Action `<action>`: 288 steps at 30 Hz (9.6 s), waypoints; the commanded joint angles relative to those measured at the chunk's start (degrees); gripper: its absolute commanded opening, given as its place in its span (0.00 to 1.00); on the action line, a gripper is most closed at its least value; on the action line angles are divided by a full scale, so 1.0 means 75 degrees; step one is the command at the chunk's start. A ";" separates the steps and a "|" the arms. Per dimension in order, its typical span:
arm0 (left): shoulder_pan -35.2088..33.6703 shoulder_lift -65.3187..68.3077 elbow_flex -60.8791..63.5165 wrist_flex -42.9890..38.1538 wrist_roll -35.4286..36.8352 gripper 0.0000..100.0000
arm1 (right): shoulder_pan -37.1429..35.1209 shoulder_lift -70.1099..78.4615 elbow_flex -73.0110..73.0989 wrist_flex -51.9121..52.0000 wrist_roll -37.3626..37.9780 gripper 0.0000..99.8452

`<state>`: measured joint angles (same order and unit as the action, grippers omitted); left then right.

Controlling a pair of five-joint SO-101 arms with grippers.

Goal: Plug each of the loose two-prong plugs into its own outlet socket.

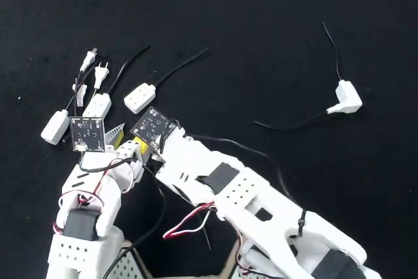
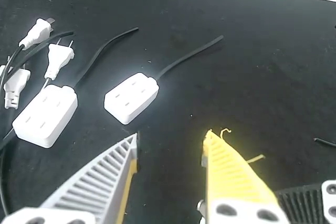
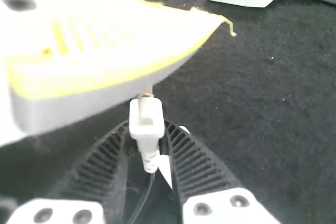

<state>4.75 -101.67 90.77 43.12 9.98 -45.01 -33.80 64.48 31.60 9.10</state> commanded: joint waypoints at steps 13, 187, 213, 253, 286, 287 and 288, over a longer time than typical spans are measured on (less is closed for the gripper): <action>0.0604 -0.0059 -0.0123 0.0023 -0.1149 0.20 | -0.0105 -0.2104 -0.1506 0.2098 0.0012 0.01; -0.0240 -0.0070 0.0064 -0.0246 0.0340 0.20 | 0.1864 0.7484 -0.9629 0.9225 -0.3880 0.01; -0.0287 -0.0082 0.0053 -0.0246 0.0340 0.20 | 0.1887 0.7707 -0.9430 0.9108 -0.4677 0.01; -0.3417 -0.0082 -0.0393 -0.0891 0.1067 0.20 | 0.1184 0.6113 -1.0016 0.8592 0.2661 0.18; -0.3417 -0.0070 -0.0369 -0.0891 0.1055 0.20 | 0.0469 0.3921 -0.6242 0.7267 0.5790 0.29; -0.3417 -0.0070 -0.0369 -0.0891 0.1055 0.20 | 0.0469 0.4003 -0.6253 0.7127 0.5790 0.29; -0.3405 -0.0070 -0.0369 -0.0891 0.1055 0.20 | 0.0469 0.4073 -0.6253 0.7021 0.5790 0.29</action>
<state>-20.31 -101.76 91.47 37.41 17.36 -40.62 -4.26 17.63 88.40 51.91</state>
